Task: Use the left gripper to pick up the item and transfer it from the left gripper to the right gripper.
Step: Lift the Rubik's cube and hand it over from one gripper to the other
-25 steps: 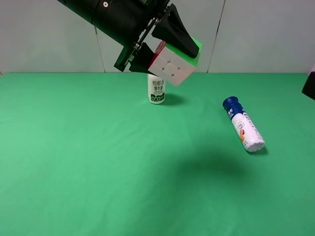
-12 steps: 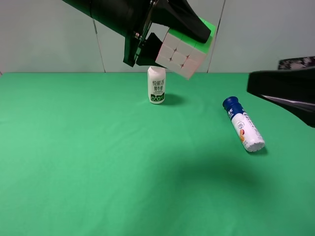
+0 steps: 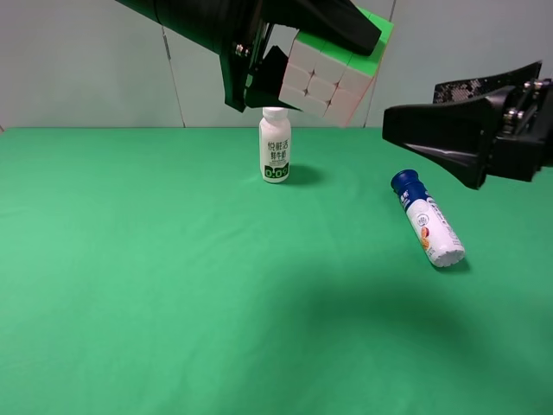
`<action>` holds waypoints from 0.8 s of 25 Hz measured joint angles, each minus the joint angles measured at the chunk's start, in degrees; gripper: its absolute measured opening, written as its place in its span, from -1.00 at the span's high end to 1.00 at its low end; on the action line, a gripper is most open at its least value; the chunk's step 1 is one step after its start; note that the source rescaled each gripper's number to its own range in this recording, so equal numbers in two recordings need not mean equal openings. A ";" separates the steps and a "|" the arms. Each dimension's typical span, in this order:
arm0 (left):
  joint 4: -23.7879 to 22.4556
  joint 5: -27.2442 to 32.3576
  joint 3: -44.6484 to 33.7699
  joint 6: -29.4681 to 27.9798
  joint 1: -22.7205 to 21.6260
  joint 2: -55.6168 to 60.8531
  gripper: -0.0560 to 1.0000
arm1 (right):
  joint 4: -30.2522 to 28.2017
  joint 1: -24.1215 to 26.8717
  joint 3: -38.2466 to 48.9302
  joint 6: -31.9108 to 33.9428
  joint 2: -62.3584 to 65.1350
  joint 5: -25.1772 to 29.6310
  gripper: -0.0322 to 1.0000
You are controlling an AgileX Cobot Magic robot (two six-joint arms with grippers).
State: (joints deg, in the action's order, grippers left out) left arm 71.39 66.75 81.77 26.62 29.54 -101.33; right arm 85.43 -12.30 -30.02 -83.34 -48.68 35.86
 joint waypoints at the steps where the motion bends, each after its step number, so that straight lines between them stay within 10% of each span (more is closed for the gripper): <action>1: 0.00 0.05 0.00 0.00 0.00 0.00 0.89 | 1.93 0.00 0.00 -2.57 -0.70 -0.05 -1.00; 11: 0.00 0.04 0.00 0.06 0.00 0.00 0.89 | 13.90 0.00 0.00 -22.50 -6.79 4.87 -1.00; 20: 0.15 0.04 -0.06 0.27 -0.10 -1.22 0.89 | 14.34 0.00 -0.41 -24.72 -7.02 9.40 -1.00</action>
State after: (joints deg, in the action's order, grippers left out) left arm 71.55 66.80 81.71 26.89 29.45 -102.55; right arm 99.77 -12.30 -30.43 -108.06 -55.70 45.26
